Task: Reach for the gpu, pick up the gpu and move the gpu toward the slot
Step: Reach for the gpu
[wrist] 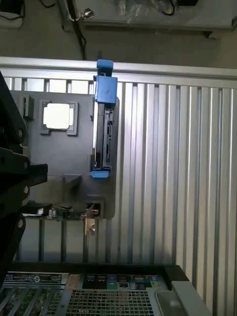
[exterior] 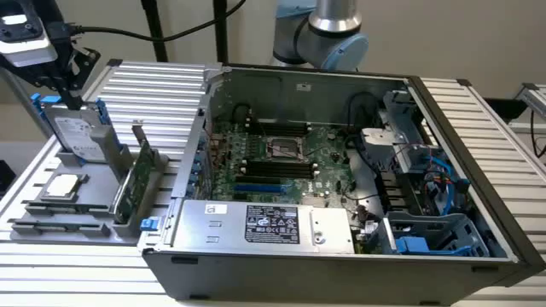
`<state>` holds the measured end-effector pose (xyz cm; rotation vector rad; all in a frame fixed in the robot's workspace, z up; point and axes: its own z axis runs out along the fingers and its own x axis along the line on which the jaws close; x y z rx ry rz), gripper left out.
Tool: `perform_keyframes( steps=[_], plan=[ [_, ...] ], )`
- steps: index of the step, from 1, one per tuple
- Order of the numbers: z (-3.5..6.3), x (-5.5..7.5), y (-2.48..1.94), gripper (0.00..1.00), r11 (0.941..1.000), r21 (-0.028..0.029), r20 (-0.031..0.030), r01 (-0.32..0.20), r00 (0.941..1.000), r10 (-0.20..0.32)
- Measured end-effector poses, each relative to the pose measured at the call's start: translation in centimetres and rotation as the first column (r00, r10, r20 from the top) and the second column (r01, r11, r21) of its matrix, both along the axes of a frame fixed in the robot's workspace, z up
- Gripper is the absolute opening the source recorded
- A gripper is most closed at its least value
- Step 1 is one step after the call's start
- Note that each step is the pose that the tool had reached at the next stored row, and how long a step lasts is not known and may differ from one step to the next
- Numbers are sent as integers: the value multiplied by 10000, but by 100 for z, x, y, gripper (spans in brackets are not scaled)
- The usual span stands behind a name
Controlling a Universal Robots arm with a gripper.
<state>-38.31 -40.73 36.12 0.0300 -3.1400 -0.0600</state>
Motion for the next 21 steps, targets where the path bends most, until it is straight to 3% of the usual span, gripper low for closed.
perform_keyframes(
  steps=[15,21],
  plan=[
    [0,18,-7,11,10000,-1,-1,0,10000,0],
    [-9,221,-126,11,10000,0,0,1,10000,-1]
  ],
)
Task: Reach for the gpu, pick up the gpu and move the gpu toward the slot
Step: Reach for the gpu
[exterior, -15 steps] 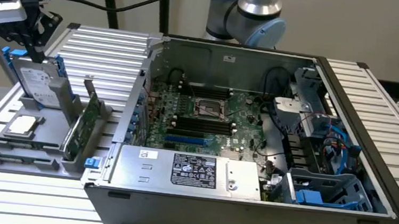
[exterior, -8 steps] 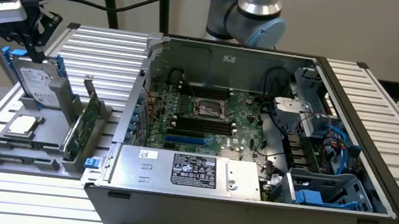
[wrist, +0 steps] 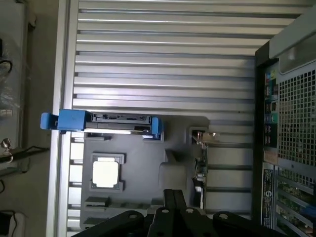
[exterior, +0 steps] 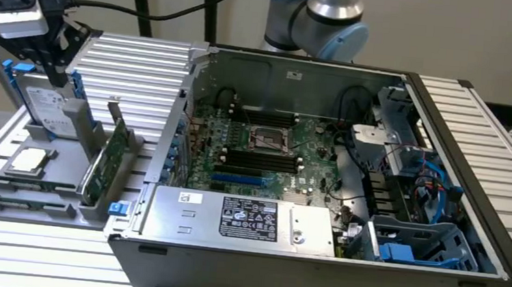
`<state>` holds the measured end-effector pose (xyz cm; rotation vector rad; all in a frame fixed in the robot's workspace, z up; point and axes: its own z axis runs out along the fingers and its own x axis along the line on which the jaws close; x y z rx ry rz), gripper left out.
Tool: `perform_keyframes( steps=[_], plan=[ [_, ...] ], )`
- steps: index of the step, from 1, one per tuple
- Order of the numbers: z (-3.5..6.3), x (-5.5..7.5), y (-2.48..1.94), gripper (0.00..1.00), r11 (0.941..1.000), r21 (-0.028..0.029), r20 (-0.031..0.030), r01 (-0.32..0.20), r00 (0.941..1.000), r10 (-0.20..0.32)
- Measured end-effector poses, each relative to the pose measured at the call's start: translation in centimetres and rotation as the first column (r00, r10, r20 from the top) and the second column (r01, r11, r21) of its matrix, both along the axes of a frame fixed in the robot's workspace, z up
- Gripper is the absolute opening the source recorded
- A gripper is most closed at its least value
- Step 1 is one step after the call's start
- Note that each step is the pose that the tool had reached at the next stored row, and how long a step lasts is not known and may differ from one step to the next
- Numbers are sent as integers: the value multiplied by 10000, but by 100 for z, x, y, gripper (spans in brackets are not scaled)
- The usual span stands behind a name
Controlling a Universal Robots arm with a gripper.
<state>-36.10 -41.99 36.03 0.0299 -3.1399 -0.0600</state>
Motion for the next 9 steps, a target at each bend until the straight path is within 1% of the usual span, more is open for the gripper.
perform_keyframes(
  steps=[5,9],
  plan=[
    [-20,152,-112,11,10000,-2,1,0,10000,0],
    [-57,239,-185,11,10000,-12,4,-1,10000,1]
  ],
)
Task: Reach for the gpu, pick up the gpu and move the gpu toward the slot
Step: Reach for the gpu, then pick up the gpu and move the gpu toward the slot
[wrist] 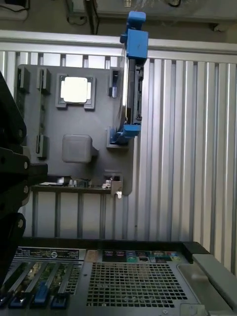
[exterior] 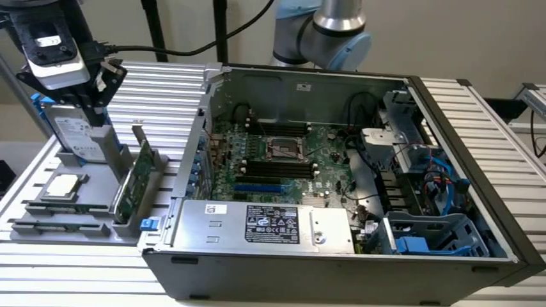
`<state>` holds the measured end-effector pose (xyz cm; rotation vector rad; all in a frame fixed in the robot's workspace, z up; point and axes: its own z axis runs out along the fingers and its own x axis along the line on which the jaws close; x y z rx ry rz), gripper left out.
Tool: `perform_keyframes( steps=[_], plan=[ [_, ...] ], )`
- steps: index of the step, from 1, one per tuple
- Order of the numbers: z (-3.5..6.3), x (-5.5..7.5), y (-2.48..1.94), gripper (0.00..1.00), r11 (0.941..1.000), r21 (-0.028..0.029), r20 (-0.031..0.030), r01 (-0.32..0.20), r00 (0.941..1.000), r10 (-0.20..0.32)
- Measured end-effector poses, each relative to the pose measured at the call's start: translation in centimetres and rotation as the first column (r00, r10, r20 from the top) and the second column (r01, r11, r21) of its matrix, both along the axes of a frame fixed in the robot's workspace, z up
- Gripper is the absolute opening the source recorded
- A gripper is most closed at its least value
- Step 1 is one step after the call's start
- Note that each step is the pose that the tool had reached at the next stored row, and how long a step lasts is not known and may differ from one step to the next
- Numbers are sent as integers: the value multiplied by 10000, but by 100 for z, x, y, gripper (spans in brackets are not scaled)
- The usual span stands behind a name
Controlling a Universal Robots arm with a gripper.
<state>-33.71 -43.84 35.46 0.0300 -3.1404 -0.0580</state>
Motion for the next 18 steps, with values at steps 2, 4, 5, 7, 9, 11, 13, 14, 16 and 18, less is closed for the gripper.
perform_keyframes(
  steps=[2,4,5,7,9,11,13,14,16,18],
  plan=[
    [-22,38,-34,11,10000,-8,6,1,10000,-1],
    [-43,78,-65,11,10000,-21,12,0,10000,0],
    [-53,98,-79,11,10000,-29,15,0,10000,0],
    [-67,127,-93,11,10000,-42,15,-1,10000,1],
    [-67,128,-93,11,10000,-44,11,1,10000,-1],
    [-68,129,-93,11,10000,-43,12,1,10000,-1],
    [-68,129,-93,11,10000,-43,12,0,10000,0],
    [-68,130,-93,11,10000,-42,12,0,10000,0],
    [-68,129,-93,11,10000,-43,12,1,10000,-1],
    [-68,130,-93,11,10000,-43,12,0,10000,0]
  ],
)
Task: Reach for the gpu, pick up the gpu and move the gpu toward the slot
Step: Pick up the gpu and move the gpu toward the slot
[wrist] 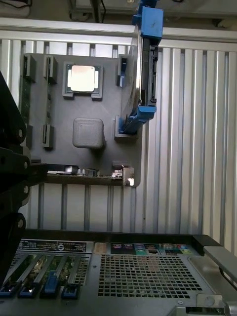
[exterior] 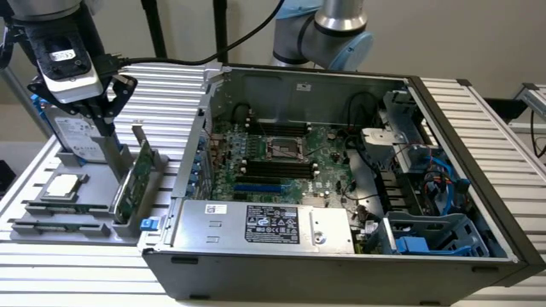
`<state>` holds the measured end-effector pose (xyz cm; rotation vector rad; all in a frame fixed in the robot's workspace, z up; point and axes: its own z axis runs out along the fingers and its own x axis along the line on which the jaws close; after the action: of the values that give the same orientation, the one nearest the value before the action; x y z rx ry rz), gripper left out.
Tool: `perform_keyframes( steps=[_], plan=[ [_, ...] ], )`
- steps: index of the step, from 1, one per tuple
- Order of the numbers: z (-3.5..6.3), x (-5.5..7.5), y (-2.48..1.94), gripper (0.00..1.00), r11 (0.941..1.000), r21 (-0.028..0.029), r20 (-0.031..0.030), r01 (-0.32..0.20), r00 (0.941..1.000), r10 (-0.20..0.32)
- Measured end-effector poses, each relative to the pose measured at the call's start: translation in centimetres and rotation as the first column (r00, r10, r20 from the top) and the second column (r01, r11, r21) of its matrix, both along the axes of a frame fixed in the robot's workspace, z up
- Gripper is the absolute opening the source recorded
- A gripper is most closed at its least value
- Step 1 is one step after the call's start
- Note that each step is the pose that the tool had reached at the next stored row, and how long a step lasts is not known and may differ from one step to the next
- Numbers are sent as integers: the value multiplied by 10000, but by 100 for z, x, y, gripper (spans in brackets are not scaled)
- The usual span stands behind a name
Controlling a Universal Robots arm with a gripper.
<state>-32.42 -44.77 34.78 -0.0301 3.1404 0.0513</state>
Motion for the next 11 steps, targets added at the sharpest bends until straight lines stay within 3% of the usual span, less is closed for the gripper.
perform_keyframes(
  steps=[6,8,11],
  plan=[
    [0,0,0,12,10000,0,-1,0,10000,0],
    [0,0,0,18,10000,0,-1,0,10000,0],
    [0,0,0,36,10000,0,0,1,10000,-1]
  ],
)
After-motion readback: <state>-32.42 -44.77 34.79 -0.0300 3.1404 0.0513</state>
